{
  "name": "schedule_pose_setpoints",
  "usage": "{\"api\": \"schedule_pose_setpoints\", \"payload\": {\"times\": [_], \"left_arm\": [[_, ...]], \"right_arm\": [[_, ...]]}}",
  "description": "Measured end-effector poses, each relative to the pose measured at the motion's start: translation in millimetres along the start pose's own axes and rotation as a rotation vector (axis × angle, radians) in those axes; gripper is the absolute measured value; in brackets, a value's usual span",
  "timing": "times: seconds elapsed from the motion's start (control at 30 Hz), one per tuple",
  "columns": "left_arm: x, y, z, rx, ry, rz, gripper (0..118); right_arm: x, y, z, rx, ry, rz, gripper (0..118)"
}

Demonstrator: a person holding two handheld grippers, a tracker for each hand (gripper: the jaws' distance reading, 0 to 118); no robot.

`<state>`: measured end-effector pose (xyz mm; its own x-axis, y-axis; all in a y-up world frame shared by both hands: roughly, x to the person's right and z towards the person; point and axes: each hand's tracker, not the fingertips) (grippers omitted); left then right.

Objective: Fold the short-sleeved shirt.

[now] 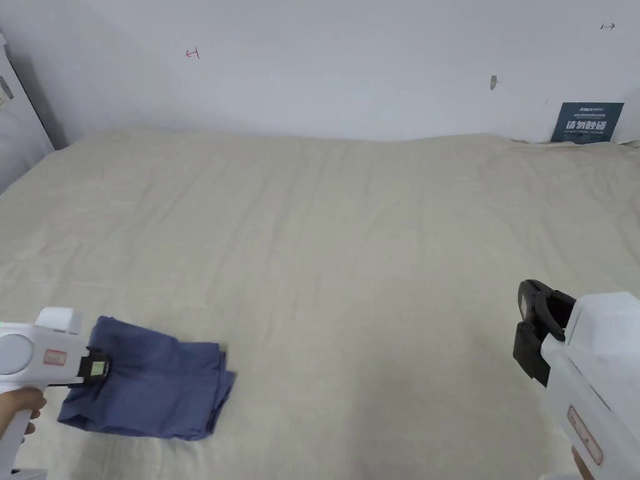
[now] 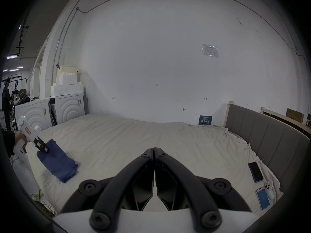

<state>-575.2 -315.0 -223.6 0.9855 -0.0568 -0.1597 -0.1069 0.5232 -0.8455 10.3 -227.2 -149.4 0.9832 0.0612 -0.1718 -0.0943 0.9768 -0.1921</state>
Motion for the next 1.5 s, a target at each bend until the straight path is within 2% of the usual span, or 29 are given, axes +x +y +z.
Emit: {"api": "schedule_pose_setpoints", "payload": {"times": [0.2, 0.5, 0.57, 0.6, 0.63, 0.67, 0.7, 0.73, 1.1, 1.23, 1.5], "left_arm": [[-33, 6, -25, -0.046, 0.072, 0.012, 18], [-28, 3, -55, -0.107, 0.150, 0.043, 20], [-26, 0, -58, -0.115, 0.197, 0.040, 39], [-25, -1, -59, -0.116, 0.207, 0.036, 55], [-25, -2, -59, -0.136, 0.264, 0.029, 80], [-25, -4, -60, -0.148, 0.281, 0.029, 100], [-25, -5, -57, -0.148, 0.286, 0.032, 114], [-23, -5, -50, -0.135, 0.288, 0.036, 118], [25, 13, 65, 0.256, 0.271, 0.078, 118], [55, 23, 117, 0.417, 0.144, 0.111, 118], [134, 26, 185, 0.689, 0.024, 0.081, 117]], "right_arm": [[-5, -6, -12, -0.032, -0.019, 0.008, 0], [-5, -11, -17, -0.061, -0.045, 0.003, 0], [-4, -11, -17, -0.064, -0.045, 0.001, 0], [-3, -10, -17, -0.066, -0.043, -0.003, 0], [-2, -10, -16, -0.066, -0.041, -0.005, 0], [-1, -9, -15, -0.066, -0.043, -0.006, 0], [3, -10, -14, -0.065, -0.043, -0.008, 0], [5, -10, -12, -0.060, -0.041, -0.010, 0], [24, 8, 15, -0.011, -0.039, -0.006, 0], [34, 15, 24, 0.018, -0.041, -0.005, 0], [52, 27, 37, 0.056, -0.048, -0.007, 0]]}}
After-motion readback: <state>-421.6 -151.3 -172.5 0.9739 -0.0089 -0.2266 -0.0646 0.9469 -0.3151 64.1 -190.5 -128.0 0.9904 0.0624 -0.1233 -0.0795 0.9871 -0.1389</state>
